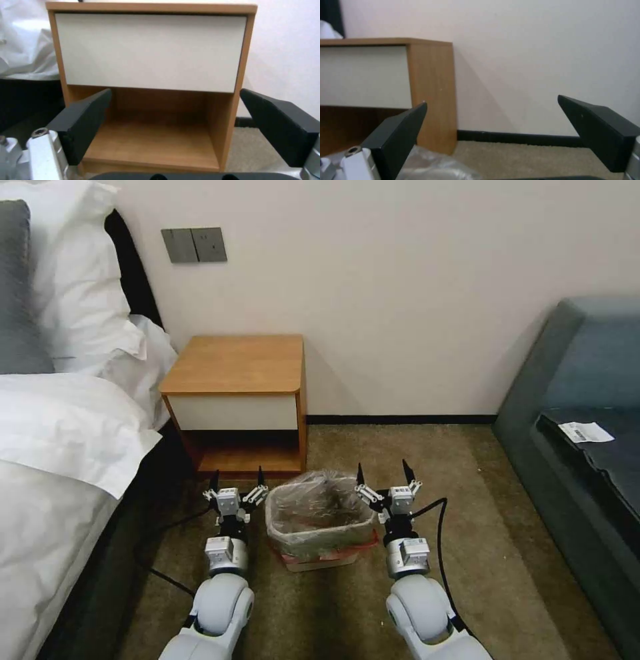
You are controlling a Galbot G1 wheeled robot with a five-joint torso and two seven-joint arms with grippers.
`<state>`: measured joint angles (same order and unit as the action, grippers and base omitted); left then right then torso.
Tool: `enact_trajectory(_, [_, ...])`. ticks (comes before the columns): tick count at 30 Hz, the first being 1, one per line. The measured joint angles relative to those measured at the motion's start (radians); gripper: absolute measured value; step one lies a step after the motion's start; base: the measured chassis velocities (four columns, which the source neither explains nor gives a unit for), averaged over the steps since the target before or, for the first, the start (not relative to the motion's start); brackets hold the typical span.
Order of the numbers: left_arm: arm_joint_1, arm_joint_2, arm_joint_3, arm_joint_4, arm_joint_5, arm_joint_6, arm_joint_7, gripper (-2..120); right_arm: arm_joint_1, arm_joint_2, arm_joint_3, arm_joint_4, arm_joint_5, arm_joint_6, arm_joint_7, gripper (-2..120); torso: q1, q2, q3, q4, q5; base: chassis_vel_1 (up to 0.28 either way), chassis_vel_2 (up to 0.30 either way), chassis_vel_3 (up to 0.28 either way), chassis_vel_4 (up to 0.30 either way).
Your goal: Pick up the garbage bag from the table and place it over the trash can.
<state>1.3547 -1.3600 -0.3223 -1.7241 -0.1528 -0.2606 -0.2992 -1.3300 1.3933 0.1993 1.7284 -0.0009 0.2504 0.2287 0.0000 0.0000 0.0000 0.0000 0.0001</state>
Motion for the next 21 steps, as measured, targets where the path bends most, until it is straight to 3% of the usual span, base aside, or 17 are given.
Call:
enact_trajectory(9, [0.018, 0.002, -0.005, -0.016, -0.016, -0.01, 0.041, 100, 0.012, 0.002, 0.016, -0.009, 0.002, 0.017, -0.03, 100, 0.0, 0.0, 0.0, 0.0, 0.0, 0.0, 0.0, 0.0, 0.0])
enact_trajectory(21, [0.02, 0.002, -0.005, -0.018, -0.018, -0.009, 0.044, 100, 0.013, 0.004, 0.017, -0.009, 0.004, 0.017, -0.029, 100, 0.0, 0.0, 0.0, 0.0, -0.0001, 0.0, 0.0, 0.0, 0.0])
